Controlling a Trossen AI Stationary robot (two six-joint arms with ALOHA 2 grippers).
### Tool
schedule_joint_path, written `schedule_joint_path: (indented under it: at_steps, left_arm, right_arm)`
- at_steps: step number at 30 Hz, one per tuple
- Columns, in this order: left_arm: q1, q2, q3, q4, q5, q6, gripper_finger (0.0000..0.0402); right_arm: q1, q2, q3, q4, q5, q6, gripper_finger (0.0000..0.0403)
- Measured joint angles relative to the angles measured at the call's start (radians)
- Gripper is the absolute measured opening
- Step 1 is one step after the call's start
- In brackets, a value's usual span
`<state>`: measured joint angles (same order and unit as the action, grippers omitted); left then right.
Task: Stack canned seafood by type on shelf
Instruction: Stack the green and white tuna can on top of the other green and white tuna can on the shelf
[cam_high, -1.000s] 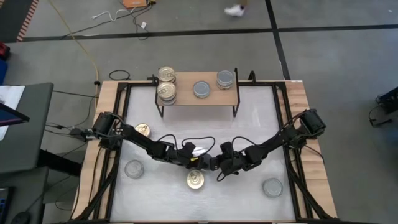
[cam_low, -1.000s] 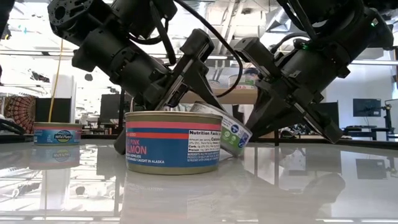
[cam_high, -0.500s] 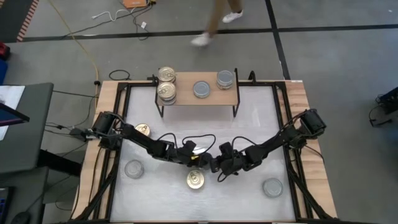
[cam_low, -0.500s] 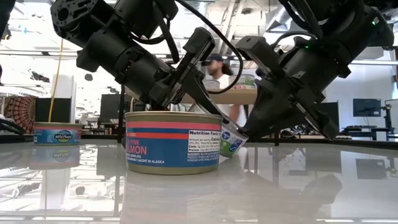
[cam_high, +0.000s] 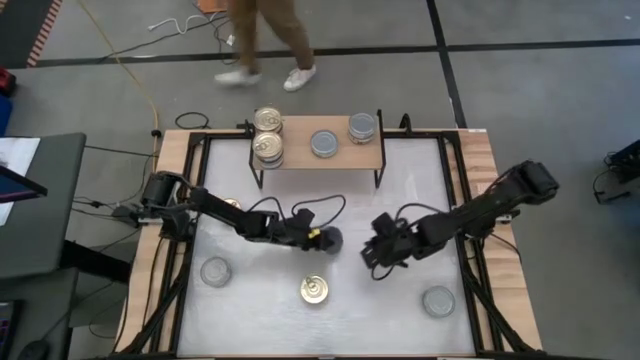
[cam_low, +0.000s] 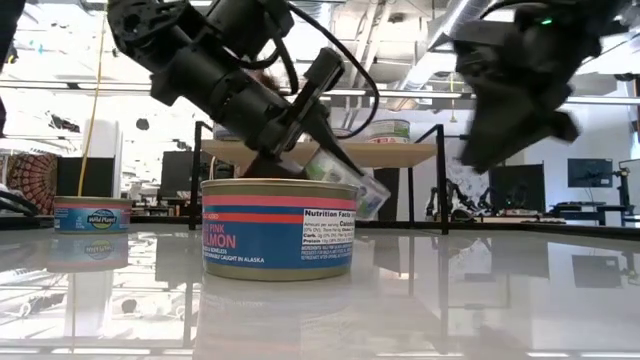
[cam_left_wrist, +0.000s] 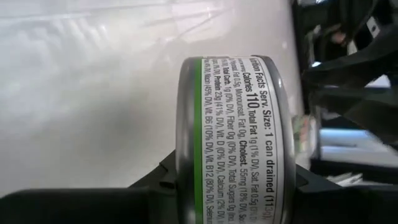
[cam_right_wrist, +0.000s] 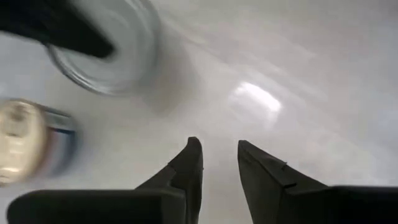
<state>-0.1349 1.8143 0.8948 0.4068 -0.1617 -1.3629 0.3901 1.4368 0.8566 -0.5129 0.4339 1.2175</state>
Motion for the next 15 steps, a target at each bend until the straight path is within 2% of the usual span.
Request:
schedule_joint_path:
  at_steps: [4,7,10,15]
  left_arm:
    - [0.054,-0.002,0.000,0.048,0.034,0.034,0.0117]
    - [0.098,-0.003,0.002,0.084,0.084,0.061,0.0117]
    - [0.141,-0.003,0.010,0.082,0.139,0.080,0.0117]
    - [0.192,-0.003,0.049,0.084,0.196,0.165,0.0117]
  right_arm:
    - [0.000,-0.096,0.000,-0.242,-0.013,0.018,0.0122]
    - [-0.016,-0.173,-0.039,-0.331,-0.071,0.040,0.0119]
    - [-0.042,-0.275,-0.126,-0.272,-0.114,0.026,0.0119]
    - [-0.107,-0.472,-0.307,0.038,-0.150,-0.124,0.0119]
